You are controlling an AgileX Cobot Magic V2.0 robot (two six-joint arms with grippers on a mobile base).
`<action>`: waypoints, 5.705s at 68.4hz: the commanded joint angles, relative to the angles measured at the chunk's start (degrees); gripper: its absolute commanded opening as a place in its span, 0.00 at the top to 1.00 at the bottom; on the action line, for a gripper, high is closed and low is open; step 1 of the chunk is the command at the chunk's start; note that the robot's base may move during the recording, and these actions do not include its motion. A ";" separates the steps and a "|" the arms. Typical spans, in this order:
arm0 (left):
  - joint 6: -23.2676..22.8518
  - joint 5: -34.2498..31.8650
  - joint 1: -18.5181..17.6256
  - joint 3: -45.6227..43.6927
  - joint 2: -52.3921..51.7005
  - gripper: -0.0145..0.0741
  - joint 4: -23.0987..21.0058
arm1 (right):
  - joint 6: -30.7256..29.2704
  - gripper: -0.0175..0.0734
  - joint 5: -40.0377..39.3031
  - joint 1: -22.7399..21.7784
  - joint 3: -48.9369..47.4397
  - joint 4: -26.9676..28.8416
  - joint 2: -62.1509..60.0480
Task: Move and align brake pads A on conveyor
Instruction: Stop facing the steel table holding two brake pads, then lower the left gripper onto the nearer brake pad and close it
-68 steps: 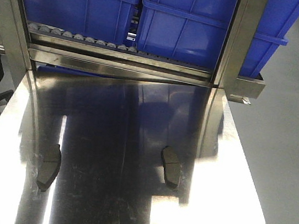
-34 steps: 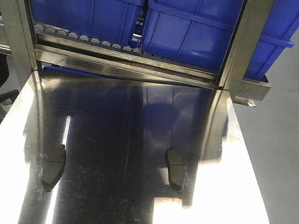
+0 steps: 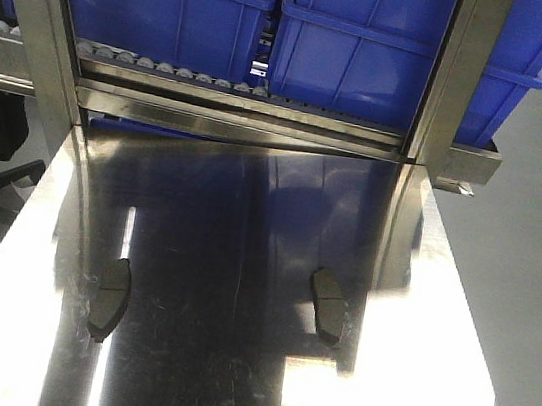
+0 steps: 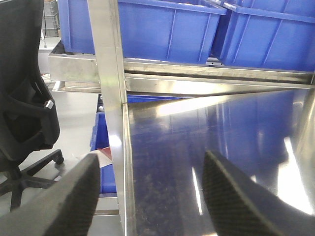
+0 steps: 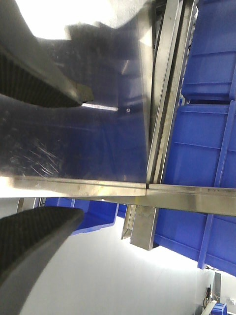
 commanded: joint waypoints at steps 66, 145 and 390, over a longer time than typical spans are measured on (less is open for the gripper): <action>-0.04 -4.09 -0.19 -1.49 0.54 0.35 -0.20 | -0.14 0.34 -3.95 -0.33 -1.45 0.05 0.70; -0.04 -4.09 -0.19 -1.49 0.54 0.35 -0.20 | -0.14 0.34 -3.95 -0.33 -1.45 0.05 0.70; 21.14 1.09 -11.68 -24.53 58.02 0.35 -26.94 | -0.14 0.34 -4.01 -0.33 -1.45 0.05 0.70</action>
